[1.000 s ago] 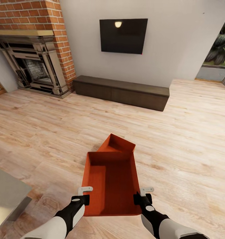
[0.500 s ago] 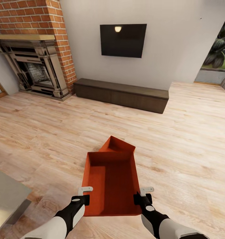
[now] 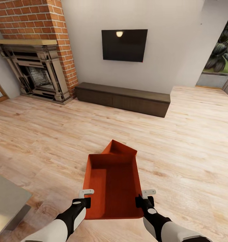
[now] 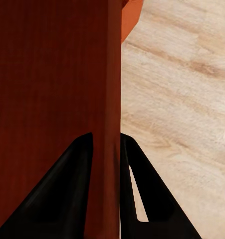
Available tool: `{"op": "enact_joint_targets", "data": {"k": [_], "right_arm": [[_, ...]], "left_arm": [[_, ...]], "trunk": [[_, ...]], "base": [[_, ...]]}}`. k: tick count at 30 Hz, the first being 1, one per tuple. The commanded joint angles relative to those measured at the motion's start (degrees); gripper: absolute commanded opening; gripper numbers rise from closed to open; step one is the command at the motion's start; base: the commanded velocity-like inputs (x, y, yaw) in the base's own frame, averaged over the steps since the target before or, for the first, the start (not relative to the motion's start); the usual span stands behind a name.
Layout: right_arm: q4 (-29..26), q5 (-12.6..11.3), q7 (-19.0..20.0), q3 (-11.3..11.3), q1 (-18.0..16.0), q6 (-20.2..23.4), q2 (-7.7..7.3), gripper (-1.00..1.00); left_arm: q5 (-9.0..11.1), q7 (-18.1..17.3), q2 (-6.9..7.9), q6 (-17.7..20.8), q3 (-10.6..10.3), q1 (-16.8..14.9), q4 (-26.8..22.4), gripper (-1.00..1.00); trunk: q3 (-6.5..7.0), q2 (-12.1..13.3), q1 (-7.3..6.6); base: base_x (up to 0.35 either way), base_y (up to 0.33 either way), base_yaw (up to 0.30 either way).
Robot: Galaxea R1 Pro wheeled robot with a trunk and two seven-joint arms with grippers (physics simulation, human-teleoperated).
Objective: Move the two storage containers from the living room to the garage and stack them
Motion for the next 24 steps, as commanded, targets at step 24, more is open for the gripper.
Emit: {"op": "enact_joint_targets", "data": {"k": [24], "right_arm": [[-0.2, 0.1, -0.5, -1.0, 0.0, -0.3, -0.01, -1.00]], "left_arm": [[1.1, 0.5, -0.03, 0.4, 1.9, 0.0, -0.1, -1.00]], "trunk": [[2.17, 0.0, 0.00]], "base": [[0.000, 0.000, 0.000]]}}
